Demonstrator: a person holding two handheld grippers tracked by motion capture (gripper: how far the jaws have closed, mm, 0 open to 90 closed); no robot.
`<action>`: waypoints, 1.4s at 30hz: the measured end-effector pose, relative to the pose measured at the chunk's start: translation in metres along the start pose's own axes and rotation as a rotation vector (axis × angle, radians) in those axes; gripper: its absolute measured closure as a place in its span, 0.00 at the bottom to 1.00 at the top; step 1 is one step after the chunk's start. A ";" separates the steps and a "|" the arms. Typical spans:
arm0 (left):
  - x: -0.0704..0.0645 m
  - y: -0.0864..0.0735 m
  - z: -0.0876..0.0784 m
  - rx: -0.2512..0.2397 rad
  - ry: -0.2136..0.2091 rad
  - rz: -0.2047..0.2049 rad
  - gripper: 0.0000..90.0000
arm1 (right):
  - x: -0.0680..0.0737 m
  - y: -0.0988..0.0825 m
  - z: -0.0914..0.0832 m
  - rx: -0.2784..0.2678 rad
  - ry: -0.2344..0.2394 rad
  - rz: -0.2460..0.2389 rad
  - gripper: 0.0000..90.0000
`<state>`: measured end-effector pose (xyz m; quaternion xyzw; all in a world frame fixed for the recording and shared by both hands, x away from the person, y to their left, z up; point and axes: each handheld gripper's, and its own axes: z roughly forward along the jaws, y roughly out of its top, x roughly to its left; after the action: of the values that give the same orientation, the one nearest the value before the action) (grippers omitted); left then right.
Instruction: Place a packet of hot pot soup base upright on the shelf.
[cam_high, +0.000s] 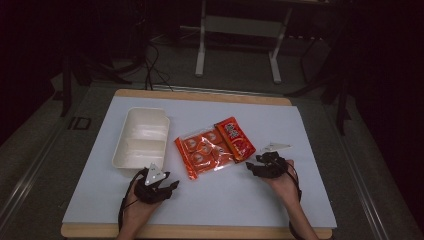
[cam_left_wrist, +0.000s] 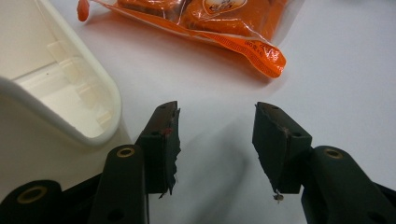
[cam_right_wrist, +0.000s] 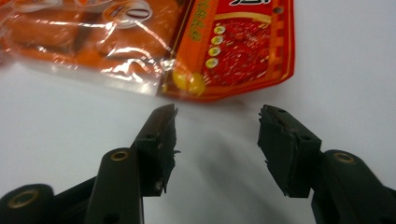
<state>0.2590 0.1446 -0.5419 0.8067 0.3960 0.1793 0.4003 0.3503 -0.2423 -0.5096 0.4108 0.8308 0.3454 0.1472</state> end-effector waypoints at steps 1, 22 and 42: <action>0.000 0.000 0.000 0.002 0.003 0.002 0.56 | -0.001 0.002 0.001 0.002 -0.003 0.003 0.50; -0.001 0.001 0.002 0.022 0.007 0.009 0.56 | -0.031 0.033 0.023 0.012 0.022 0.128 0.46; -0.002 0.001 0.003 0.033 0.006 0.018 0.56 | -0.044 0.050 0.055 0.079 0.099 0.209 0.47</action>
<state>0.2602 0.1408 -0.5429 0.8161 0.3928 0.1786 0.3843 0.4360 -0.2305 -0.5159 0.4829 0.8027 0.3458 0.0531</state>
